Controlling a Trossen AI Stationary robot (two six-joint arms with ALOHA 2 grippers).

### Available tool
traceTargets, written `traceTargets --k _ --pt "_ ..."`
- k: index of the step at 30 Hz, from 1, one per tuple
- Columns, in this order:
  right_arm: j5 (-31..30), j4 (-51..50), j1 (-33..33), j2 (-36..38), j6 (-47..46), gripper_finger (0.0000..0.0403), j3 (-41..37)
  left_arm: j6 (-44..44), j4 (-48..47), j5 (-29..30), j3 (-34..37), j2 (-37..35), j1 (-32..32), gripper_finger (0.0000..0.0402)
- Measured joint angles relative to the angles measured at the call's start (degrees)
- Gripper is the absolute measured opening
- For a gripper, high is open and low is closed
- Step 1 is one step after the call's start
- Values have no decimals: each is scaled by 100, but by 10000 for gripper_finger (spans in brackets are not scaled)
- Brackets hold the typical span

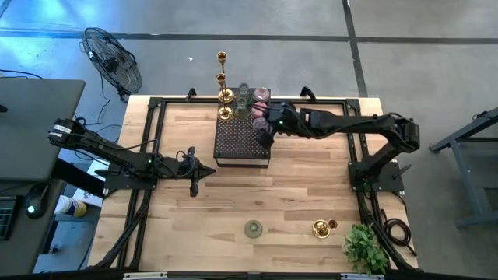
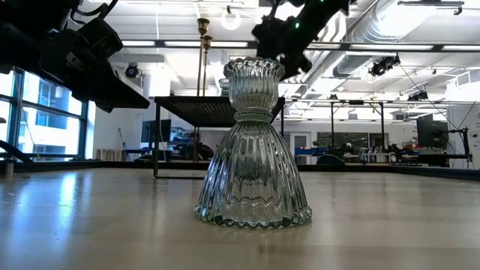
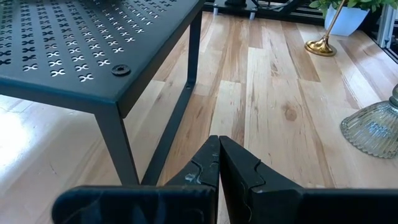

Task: Pick & Place candle stick holders
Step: Put the white patterned scented candle on the shelf, then put the green candle holder on the shelf

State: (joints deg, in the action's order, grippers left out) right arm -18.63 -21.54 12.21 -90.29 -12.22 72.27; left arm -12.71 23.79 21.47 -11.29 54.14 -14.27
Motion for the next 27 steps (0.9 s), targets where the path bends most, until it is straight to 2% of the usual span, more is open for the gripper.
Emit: traceTargets --k 6,8,11,14,17,25,27 --pt "39 -62 -366 565 45 348 2 0 0 0 2 -1 0 2" --pt "-9 -196 -593 754 43 335 4 2 0 0 2 0 0 2" --pt "-400 -441 -1147 971 83 302 4 0 0 0 2 1 -1 2" --pt "-944 -441 -1869 1026 150 256 -46 1 0 0 2 1 -1 2" --pt "-1307 188 -2501 1050 325 200 -483 2 0 0 2 -1 0 2" --pt "-1381 2355 -3300 1098 325 37 -1958 0 7 0 2 -1 0 2" --pt "-1311 2804 -3393 1098 304 10 -2201 -33 29 0 2 1 1 2"
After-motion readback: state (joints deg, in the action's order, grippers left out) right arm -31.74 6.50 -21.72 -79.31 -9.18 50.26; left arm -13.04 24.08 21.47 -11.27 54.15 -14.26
